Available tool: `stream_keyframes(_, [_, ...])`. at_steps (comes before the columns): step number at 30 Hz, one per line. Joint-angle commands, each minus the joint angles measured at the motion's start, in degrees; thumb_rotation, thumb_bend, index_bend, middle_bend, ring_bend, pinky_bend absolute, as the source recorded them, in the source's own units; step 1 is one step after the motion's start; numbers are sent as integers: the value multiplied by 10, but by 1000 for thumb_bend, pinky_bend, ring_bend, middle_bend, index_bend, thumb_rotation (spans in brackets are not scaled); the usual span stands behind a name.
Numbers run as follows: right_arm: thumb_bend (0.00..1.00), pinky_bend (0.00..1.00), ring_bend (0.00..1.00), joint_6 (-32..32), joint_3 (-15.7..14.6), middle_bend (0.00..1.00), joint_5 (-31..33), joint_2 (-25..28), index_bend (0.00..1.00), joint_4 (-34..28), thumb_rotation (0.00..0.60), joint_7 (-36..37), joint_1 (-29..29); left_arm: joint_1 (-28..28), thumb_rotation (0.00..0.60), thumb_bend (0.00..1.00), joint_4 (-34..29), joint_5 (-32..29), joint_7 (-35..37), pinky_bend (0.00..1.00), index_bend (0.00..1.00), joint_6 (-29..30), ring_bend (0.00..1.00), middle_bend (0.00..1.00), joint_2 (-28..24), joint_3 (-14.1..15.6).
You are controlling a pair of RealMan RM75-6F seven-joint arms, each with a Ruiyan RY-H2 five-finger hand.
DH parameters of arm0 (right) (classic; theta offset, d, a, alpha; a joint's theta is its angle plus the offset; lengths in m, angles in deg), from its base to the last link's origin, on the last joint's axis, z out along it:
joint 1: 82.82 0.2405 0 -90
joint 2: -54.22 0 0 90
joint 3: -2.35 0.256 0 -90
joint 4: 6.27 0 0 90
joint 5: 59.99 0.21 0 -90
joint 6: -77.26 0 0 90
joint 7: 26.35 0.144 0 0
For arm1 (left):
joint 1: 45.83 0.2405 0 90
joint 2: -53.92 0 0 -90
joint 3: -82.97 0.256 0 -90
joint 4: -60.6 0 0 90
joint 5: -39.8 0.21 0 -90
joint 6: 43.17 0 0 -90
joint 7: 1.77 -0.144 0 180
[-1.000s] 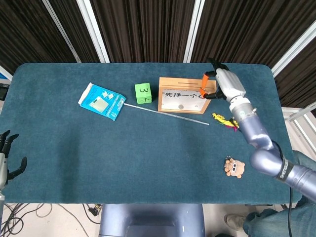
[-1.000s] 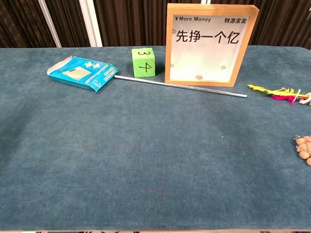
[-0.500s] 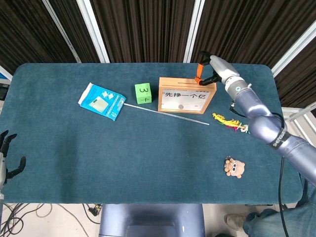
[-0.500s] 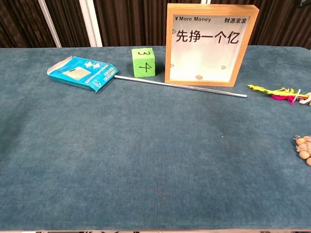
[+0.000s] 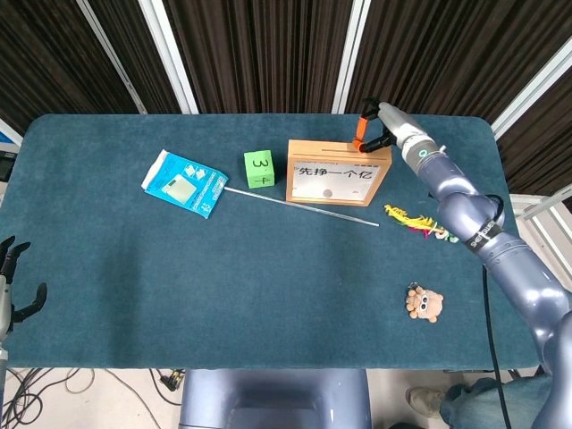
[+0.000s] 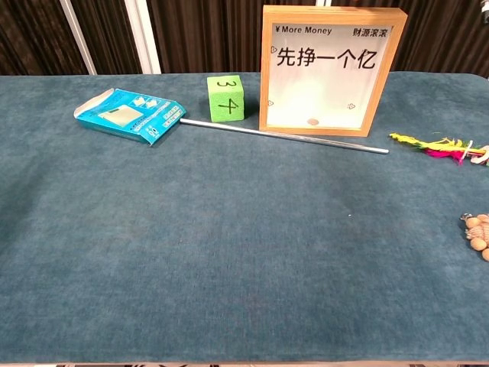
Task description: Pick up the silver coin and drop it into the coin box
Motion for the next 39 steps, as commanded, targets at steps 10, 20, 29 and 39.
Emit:
stream_keyframes(10, [574, 0, 0, -30, 48, 38, -33, -20, 630, 16, 600, -9, -7, 0, 600, 394, 0, -2, 1, 0, 157, 0, 41, 32, -1, -1])
stream_keyframes(20, [574, 0, 0, -42, 61, 38, -38, -28, 609, 26, 600, -10, -7, -1, 600, 394, -1, -4, 3, 0, 157, -1, 41, 32, -2, -1])
stream_keyframes(29, [573, 0, 0, -52, 68, 38, -40, -22, 602, 11, 600, -11, -11, -1, 600, 393, -1, -6, 3, 0, 157, -2, 41, 32, -2, -2])
stream_keyframes(39, [574, 0, 0, -52, 63, 38, -40, -23, 583, 4, 600, -6, -13, -1, 600, 393, -2, -6, 4, 0, 157, -1, 41, 32, -3, -2])
